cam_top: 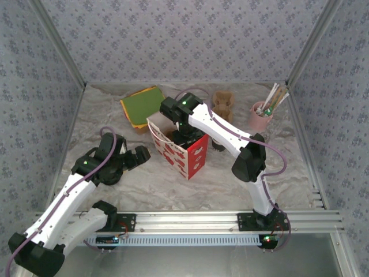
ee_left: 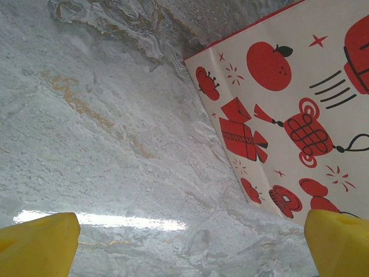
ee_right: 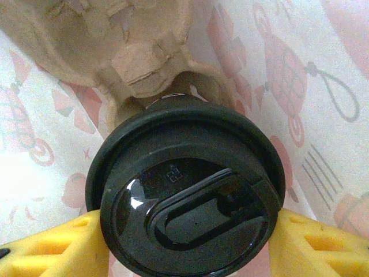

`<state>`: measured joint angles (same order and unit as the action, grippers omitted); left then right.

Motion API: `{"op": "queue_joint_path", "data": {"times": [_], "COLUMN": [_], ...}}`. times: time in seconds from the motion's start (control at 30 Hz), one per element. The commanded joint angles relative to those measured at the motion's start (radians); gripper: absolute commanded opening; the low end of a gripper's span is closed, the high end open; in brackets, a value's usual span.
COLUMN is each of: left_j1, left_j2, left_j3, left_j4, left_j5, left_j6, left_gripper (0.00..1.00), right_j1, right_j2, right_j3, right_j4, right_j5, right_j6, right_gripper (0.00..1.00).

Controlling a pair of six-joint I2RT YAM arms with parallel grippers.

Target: Pack the takeout coffee

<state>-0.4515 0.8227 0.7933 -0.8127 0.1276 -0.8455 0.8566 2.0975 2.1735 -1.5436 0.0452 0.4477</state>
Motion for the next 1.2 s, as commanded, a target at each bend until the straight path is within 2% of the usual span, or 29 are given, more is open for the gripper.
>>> {"op": "queue_joint_path", "data": {"times": [0.0, 1.17], "left_j1": [0.002, 0.003], "left_j2": [-0.010, -0.011], "left_j3": [0.004, 0.002], "left_j4": [-0.012, -0.011], "left_j5": [0.012, 0.011], "left_j6": [0.006, 0.006], "left_gripper": [1.00, 1.00], "right_j1": [-0.005, -0.007], "right_j2": [-0.033, -0.038], "right_j3": [-0.001, -0.059], "right_j4": [-0.016, 0.030], "right_j5": [0.013, 0.008], "right_j6": [0.003, 0.003], "right_gripper": [0.64, 0.64]}}
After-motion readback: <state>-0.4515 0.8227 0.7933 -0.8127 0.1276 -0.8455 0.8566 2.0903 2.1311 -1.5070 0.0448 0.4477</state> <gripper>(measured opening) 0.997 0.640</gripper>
